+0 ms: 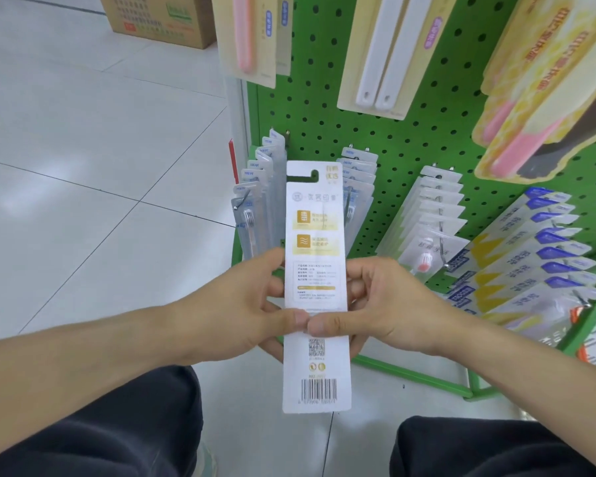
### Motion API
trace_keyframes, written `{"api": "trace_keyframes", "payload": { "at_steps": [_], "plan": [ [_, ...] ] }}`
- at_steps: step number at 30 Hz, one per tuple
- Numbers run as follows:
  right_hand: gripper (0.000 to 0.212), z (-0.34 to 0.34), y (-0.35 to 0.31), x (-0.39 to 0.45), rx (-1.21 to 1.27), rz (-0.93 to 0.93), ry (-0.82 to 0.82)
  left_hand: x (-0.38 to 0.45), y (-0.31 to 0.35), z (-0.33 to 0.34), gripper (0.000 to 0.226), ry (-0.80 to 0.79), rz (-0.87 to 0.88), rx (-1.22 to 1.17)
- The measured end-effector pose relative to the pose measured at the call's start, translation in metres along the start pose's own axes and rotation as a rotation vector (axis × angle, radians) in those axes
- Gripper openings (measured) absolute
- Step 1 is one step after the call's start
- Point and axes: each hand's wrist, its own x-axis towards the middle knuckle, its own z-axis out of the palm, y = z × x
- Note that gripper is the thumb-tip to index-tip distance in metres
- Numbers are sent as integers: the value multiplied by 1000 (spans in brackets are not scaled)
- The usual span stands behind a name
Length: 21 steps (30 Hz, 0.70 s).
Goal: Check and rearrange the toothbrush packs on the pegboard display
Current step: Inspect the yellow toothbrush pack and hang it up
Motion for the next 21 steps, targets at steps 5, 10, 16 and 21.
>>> {"api": "trace_keyframes", "payload": {
  "at_steps": [5,10,16,21],
  "plan": [
    [41,-1,0,0,14,-2,25,3,0,2,46,-13,-21,-15],
    [38,0,2,-1,-28,46,-79,7,2,2,28,114,-1,-7],
    [29,-7,4,1,-47,-17,9,6,3,3,31,41,40,55],
    [31,-11,5,3,30,-77,80,6,2,5,34,-13,26,92]
  ]
}}
